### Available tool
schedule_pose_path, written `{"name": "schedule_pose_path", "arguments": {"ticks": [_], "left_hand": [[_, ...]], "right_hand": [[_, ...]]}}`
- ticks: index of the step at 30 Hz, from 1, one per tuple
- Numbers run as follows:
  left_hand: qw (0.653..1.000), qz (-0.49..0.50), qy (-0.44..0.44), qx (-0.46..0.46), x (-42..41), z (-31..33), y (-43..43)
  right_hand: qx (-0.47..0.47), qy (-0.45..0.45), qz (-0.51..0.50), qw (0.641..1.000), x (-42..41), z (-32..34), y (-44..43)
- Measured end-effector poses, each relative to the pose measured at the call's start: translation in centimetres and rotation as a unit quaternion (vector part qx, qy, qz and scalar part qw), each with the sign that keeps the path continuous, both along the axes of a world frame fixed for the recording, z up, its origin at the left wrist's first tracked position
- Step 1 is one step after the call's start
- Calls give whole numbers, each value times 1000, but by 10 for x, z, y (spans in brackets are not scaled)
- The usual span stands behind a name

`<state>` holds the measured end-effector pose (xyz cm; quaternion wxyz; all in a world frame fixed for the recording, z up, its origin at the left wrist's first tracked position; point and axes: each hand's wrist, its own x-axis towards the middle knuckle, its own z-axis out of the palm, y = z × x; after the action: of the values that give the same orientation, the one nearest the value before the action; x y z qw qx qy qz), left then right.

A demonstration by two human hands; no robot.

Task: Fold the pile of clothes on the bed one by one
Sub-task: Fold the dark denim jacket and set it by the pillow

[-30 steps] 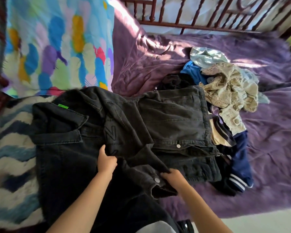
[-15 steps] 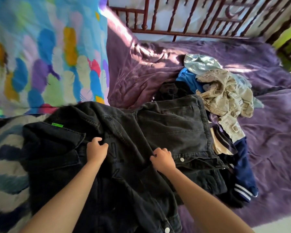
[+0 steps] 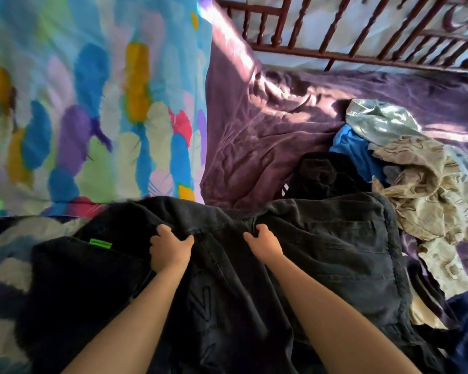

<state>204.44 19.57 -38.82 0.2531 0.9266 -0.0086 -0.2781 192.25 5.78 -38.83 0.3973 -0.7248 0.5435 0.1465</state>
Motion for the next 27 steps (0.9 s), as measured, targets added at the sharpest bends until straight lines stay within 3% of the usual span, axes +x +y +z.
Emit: {"name": "schedule_pose_path", "arguments": {"ticks": [4, 7, 10, 12, 14, 16, 18, 20, 22, 23, 27], "left_hand": [[997, -3, -76, -26, 4, -8, -3], [978, -2, -164, -129, 17, -4, 2], [940, 110, -159, -279, 61, 3, 7], [927, 150, -131, -319, 85, 5, 4], [935, 135, -123, -304, 93, 5, -3], [949, 100, -105, -281, 86, 7, -8], [963, 32, -128, -237, 66, 6, -6], [973, -51, -160, -157, 31, 1, 3], [984, -95, -130, -70, -11, -8, 22], [988, -112, -100, -25, -35, -12, 35], [954, -287, -64, 49, -131, -21, 102]], "right_hand": [[34, -17, -73, 997, 21, -25, -8], [-4, -22, -74, 997, 29, -35, -19], [-31, -169, -198, 965, 43, -32, -37], [-26, -225, -233, 946, 54, -26, -45], [-31, -170, -164, 971, 59, -26, -42], [-109, -58, -41, 992, 51, -23, -29], [-277, -40, 70, 958, 34, -19, -8], [-416, -118, 174, 885, 3, -19, 23], [-431, -163, 285, 840, -41, -25, 60], [-409, -148, 329, 838, -69, -27, 80], [-318, -35, 376, 870, -177, -28, 143]]}}
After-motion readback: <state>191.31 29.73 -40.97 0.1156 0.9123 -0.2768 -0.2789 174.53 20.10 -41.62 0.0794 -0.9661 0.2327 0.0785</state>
